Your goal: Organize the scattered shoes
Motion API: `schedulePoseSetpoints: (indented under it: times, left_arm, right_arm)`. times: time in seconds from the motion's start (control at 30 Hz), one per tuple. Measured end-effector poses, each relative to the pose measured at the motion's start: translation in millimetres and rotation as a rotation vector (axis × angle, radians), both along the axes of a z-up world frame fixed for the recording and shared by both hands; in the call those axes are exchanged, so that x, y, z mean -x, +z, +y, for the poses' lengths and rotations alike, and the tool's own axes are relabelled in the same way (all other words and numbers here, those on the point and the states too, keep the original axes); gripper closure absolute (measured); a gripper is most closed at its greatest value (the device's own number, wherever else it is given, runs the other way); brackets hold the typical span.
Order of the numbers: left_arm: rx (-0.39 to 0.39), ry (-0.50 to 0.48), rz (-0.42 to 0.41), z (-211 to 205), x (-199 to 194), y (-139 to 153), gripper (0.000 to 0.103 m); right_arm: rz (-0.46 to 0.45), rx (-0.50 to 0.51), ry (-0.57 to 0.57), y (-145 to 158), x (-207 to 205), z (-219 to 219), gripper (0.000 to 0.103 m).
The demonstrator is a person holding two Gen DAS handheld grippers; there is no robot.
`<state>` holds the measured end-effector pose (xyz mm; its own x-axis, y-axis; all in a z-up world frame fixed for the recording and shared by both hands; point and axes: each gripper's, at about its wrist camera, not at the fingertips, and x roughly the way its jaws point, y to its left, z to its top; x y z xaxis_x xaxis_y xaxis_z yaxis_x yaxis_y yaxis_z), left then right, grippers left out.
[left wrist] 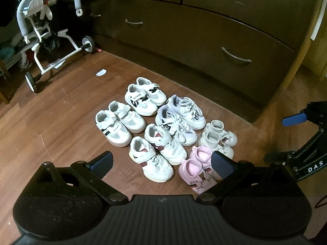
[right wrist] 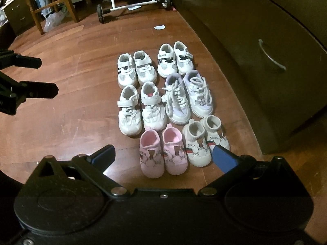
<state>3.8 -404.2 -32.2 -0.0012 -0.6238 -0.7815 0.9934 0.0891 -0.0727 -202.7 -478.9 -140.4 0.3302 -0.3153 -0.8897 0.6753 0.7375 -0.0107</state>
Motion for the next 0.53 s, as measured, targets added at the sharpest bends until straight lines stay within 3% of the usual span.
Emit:
schedulePoseSetpoints:
  times: [0.3, 0.53]
  left_arm:
    - [0.002, 0.004, 0.018, -1.0, -1.1, -0.8, 0.001]
    - [0.015, -0.005, 0.078, 2.2, -3.7, -0.9, 0.001]
  right_arm:
    - [0.022, -0.006, 0.002, -1.9, -2.2, 1.1, 0.000]
    - [0.030, -0.011, 0.000, -4.2, -2.4, 0.4, 0.000]
